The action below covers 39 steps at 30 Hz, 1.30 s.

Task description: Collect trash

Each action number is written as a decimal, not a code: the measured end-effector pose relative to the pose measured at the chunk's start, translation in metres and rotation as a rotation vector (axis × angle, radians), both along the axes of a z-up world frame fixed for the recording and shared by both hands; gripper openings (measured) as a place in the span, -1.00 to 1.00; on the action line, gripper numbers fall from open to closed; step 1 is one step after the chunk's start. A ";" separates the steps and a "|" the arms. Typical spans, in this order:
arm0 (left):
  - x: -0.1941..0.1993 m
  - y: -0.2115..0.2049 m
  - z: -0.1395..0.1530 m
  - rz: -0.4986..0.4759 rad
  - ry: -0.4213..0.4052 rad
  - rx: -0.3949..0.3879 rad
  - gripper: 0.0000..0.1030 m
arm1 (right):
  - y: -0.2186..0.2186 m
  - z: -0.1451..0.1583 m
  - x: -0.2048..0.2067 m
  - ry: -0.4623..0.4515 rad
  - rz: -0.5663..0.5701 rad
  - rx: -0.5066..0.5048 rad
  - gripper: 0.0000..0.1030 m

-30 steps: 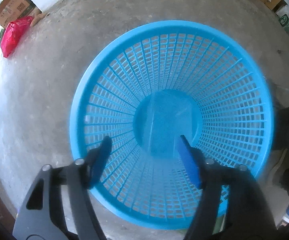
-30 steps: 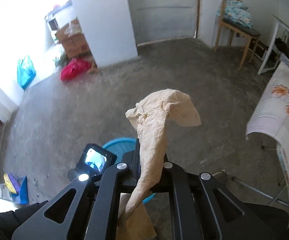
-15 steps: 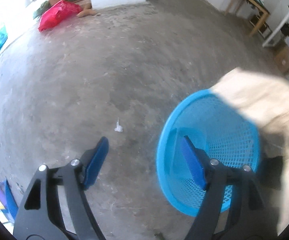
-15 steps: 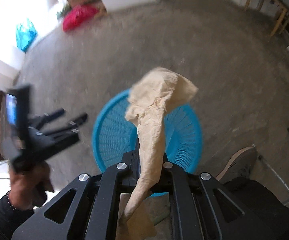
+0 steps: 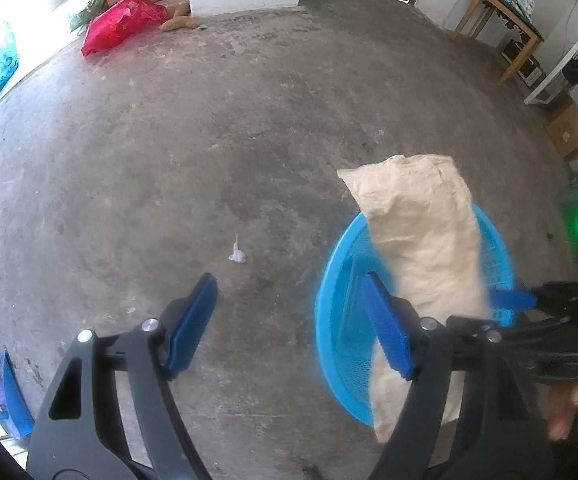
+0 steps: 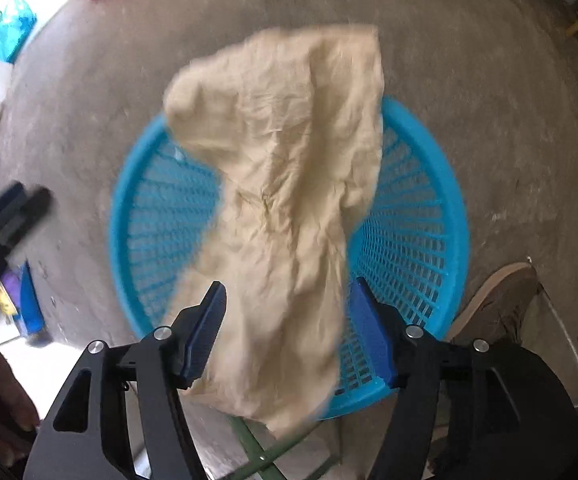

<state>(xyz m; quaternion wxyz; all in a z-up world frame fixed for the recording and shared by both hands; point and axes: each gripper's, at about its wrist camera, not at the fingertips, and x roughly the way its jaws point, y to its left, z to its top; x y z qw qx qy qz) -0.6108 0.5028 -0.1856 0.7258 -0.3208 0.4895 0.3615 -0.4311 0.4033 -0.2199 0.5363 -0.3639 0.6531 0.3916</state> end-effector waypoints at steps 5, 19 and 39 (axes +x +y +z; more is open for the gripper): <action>0.004 -0.001 0.012 -0.007 -0.011 0.026 0.37 | -0.007 0.020 0.011 -0.009 -0.058 0.036 0.31; 0.118 -0.044 0.127 -0.244 -0.190 0.174 0.42 | -0.097 0.226 0.112 -0.121 -0.311 0.491 0.87; 0.530 -0.495 0.287 -1.150 -0.537 -0.023 0.61 | -0.638 0.331 0.294 -0.786 -1.202 0.419 0.88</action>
